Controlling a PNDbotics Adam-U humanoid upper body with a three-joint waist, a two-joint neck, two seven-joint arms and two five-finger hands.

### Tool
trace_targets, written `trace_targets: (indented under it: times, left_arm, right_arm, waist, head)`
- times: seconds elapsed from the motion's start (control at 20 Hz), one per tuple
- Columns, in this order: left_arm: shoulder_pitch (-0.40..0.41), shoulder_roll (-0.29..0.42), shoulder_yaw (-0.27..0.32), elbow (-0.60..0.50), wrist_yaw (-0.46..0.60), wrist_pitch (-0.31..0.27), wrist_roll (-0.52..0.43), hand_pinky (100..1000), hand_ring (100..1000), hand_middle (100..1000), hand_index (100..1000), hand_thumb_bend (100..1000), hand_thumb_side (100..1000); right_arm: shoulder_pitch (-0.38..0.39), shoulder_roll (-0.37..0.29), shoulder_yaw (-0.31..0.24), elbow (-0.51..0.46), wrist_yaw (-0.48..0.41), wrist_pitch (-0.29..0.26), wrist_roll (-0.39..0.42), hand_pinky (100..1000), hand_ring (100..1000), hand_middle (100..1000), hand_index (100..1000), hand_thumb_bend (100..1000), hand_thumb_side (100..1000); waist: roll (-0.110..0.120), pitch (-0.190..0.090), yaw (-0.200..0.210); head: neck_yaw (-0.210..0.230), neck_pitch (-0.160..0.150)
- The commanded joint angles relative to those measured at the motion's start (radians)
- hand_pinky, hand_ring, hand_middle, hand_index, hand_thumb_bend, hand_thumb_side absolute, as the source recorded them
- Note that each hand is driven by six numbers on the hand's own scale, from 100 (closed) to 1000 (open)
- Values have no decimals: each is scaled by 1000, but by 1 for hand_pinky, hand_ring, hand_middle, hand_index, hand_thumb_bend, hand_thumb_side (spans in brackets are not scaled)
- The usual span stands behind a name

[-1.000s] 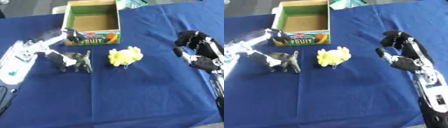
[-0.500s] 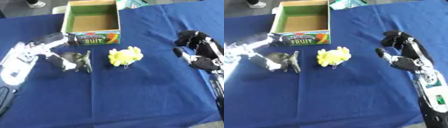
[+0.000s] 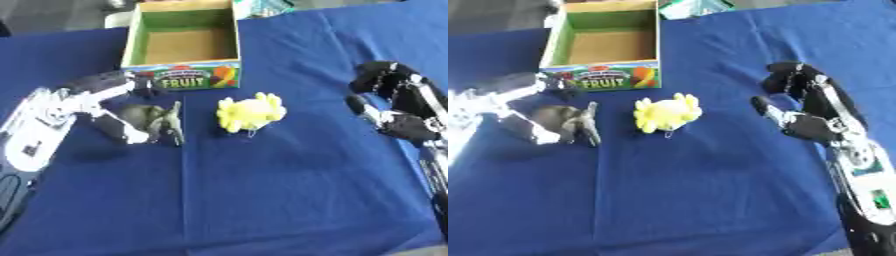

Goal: Pick up objects on the table and place them in the box.

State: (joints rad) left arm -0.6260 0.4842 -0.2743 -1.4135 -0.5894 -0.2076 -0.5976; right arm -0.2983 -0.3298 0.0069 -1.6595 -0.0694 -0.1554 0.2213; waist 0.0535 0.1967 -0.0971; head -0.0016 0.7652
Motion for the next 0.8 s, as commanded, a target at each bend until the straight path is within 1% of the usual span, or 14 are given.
trace_targets:
  times: [0.05,0.1,0.75,0.8]
  left_arm:
    - [-13,8,12,0,-21,-6,1,803,757,756,878,442,326]
    - [-13,6,12,3,-28,-5,3,802,757,756,878,430,329]
    - [-16,-32,9,47,-112,-12,26,792,749,742,871,405,327]
    - [-16,-34,9,51,-116,-13,27,789,743,726,867,402,328]
  right_arm:
    - [-6,-19,-4,-17,-3,-3,3,719,690,576,761,457,235]
    - [-6,-19,-4,-17,-3,-3,3,719,690,576,761,457,234]
    - [-4,-19,-2,-18,-4,-3,6,719,690,576,761,460,234]
    - [-4,-19,-2,-18,-4,-3,6,720,690,576,761,461,235]
  waist:
    - [-2,-18,-1]
    - [-2,-18,-1]
    - [-4,-15,-7]
    - [-5,-14,-7]
  head:
    - [1,5]
    - [1,5]
    - [2,5]
    - [2,5]
